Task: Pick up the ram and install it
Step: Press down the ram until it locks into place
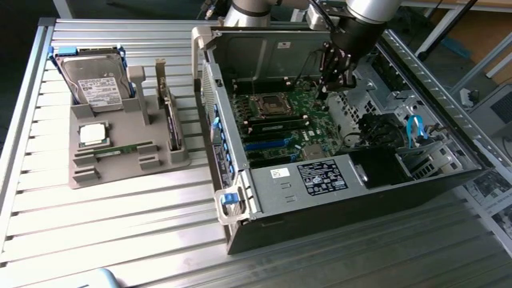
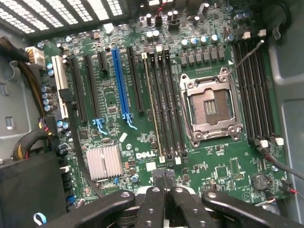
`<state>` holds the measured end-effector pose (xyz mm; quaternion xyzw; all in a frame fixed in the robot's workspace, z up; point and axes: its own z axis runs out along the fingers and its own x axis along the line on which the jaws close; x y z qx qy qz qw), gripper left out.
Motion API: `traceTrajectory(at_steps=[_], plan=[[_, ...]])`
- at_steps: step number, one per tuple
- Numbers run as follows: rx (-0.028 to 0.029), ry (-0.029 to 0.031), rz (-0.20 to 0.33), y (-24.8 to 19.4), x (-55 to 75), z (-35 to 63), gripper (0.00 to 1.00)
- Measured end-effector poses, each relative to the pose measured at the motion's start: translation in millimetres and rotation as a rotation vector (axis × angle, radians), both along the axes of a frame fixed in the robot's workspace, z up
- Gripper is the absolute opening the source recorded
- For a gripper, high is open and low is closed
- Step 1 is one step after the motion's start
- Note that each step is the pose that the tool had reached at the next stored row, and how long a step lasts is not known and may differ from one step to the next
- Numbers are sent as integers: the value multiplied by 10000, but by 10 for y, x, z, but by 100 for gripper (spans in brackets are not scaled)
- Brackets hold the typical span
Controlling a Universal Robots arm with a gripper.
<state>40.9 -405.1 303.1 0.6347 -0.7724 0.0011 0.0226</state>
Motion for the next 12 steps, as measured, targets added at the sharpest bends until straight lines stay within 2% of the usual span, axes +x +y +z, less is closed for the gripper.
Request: traceTrajectory(at_steps=[12], plan=[[0,0,-1225,0,0,0,11]])
